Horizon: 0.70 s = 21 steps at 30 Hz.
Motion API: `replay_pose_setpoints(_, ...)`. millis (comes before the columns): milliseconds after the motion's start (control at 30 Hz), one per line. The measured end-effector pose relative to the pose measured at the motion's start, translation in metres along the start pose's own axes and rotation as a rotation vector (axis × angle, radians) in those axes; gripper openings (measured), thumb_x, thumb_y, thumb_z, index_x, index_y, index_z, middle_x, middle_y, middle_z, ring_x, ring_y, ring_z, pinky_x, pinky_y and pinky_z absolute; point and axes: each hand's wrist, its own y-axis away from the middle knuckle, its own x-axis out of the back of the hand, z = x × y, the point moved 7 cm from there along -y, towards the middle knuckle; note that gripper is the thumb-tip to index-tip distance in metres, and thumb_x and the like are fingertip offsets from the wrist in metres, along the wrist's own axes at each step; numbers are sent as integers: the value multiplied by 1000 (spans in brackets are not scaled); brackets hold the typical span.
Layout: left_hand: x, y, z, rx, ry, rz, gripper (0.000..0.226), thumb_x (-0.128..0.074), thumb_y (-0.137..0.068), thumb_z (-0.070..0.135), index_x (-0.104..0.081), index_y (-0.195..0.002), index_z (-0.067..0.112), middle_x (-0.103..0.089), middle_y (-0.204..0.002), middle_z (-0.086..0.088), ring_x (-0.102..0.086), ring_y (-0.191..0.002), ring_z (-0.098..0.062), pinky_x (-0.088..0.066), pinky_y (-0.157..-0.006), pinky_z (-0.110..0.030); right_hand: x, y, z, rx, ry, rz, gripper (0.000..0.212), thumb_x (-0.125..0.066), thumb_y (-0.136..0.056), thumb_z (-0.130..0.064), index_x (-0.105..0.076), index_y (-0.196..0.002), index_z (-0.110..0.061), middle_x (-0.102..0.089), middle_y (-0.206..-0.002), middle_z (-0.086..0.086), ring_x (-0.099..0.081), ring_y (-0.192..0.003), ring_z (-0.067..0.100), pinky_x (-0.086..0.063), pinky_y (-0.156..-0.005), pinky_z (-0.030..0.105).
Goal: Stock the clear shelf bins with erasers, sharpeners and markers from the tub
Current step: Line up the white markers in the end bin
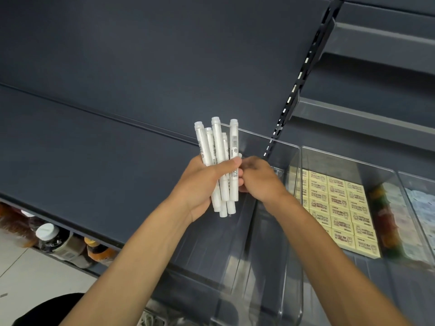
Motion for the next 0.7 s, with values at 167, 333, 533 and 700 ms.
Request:
replay_pose_setpoints(167,1,-4,2,-38,-24,13,24,-65,-92,14,-66,-111,-2,-72,-107,-18,-70,-98,-32,-57,-89,-44,4,38,-11,60,-213,32,33,-43,-101,-41,-60,-103,-12,-72,-88,3,-68,-72,17,-59,-71,32)
replay_pose_setpoints(333,1,-2,5,-69,-5,76,8,-67,-92,16,-66,-90,8,-67,-69,-3,-64,-67,-20,-55,-64,-33,0,61,-24,179,-233,-65,23,-58,-95,-36,-61,-97,-14,-62,-67,-4,-57,-58,9,-49,-58,22)
replay_pose_setpoints(533,11,-1,6,-67,-16,161,12,-73,-87,21,-64,-88,13,-58,-62,0,-55,-56,-12,-51,-62,-28,18,61,-21,279,-398,150,8,-59,-95,-13,-65,-99,-8,-63,-66,-4,-56,-57,7,-50,-55,20)
replay_pose_setpoints(700,6,0,5,-89,-22,132,7,-68,-91,17,-66,-86,13,-67,-71,2,-54,-56,-9,-51,-59,-24,24,58,-17,234,-715,242,12,-64,-93,-18,-66,-96,-8,-68,-85,6,-65,-79,16,-55,-69,26)
